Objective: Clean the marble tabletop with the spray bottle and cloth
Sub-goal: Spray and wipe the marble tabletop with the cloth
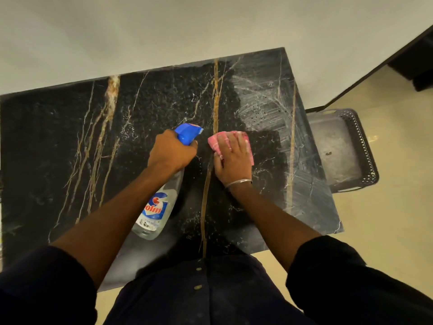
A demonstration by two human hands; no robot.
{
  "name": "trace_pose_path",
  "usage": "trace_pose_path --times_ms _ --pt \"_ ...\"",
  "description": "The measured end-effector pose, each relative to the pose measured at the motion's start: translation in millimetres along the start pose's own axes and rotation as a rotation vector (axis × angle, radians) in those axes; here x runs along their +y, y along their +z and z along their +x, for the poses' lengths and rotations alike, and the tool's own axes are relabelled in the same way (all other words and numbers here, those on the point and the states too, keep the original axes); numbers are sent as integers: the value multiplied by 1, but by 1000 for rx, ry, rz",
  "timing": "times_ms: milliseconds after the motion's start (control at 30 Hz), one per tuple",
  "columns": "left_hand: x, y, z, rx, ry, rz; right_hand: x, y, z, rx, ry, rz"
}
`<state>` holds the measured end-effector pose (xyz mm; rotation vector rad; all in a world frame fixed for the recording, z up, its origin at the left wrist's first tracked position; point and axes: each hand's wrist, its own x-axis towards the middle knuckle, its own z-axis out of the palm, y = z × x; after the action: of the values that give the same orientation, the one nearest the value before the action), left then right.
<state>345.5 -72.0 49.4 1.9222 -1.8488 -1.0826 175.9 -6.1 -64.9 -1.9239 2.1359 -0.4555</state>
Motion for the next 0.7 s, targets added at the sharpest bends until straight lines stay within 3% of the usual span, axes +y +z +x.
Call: trace_pose_path --times_ms 133,200,333,433,500,700 --pt "1 1 7 -2 -10 1 47 -9 12 -141 -479 -76" --pt "1 0 10 -21 -1 -2 77 -22 24 -159 -523 -103" --pt "2 -5 14 -24 -1 -28 105 -40 34 59 -88 -82" --pt "1 -10 16 -16 -4 -37 75 -29 47 116 315 -98" --pt "-2 -10 19 -14 -3 -41 45 -19 57 115 418 -72" --pt "1 -4 30 3 -23 -18 19 -5 68 -102 -293 -37"
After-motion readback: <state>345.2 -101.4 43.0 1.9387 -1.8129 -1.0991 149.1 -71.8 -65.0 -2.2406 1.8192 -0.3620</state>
